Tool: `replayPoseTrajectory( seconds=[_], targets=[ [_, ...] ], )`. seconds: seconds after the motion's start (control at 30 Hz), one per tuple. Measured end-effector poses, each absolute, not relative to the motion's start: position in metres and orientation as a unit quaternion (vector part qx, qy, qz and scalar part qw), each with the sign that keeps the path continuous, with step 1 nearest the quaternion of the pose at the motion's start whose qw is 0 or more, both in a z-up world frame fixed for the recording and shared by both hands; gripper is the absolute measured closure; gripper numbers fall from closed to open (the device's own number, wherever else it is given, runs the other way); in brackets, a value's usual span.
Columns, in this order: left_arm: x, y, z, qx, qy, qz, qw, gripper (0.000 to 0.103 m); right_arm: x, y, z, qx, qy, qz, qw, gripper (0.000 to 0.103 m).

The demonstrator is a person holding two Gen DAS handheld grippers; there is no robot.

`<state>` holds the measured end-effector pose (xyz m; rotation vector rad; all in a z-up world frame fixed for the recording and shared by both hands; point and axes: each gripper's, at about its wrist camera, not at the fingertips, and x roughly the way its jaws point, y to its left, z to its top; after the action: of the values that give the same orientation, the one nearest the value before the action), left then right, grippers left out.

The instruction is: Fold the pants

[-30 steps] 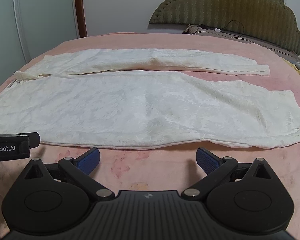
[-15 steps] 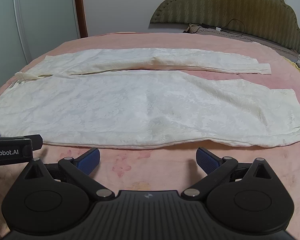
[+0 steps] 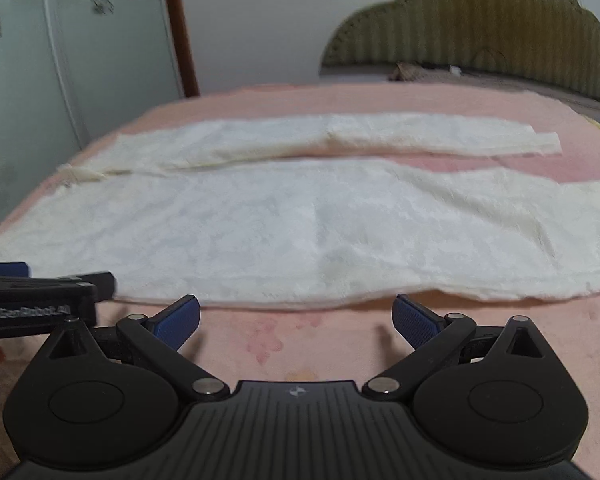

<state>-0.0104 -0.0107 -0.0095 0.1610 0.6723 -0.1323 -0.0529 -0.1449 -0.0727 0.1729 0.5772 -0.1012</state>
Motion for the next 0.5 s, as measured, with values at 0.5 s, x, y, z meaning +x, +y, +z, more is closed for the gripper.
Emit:
replayPoseTrajectory(
  seconds=[0.5],
  targets=[
    [0.063,0.008,-0.006,0.078,0.315,-0.005,0.946,0.002,0.021,-0.136,-0.042,-0.1,0.213,0.02,0.972,0.0]
  ],
)
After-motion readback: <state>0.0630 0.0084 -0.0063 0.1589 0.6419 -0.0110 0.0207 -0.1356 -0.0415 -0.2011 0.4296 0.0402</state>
